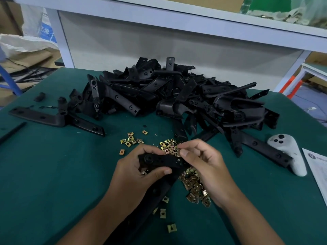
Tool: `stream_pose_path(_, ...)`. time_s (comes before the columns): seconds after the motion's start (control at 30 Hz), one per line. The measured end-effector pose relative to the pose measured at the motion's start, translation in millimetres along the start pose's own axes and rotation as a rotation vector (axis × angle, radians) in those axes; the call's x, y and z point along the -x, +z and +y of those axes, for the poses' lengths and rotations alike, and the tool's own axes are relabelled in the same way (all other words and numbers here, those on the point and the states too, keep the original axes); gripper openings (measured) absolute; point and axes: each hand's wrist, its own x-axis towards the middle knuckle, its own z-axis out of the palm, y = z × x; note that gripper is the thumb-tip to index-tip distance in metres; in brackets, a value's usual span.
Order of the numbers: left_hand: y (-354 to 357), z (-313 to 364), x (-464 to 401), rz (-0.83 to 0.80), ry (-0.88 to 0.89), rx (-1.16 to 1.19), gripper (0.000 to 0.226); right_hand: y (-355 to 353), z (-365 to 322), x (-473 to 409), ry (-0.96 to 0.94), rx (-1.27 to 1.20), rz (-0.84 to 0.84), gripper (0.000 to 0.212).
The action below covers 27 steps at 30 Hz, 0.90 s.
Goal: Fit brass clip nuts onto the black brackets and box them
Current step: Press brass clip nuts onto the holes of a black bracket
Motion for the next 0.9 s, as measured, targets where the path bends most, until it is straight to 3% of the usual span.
stream_pose_path(0.53,-0.5,5.3,0.6,0.008,0.102,-0.144,0.03,-3.5,4.5,-1.8,-0.038,0.13,0.001,0.009)
stream_pose_path(0.9,-1.3,4.4,-1.6,0.071,0.052,-0.003,0.033,-5.1,5.7,-2.4,-0.016,0.091,-0.054,0.037)
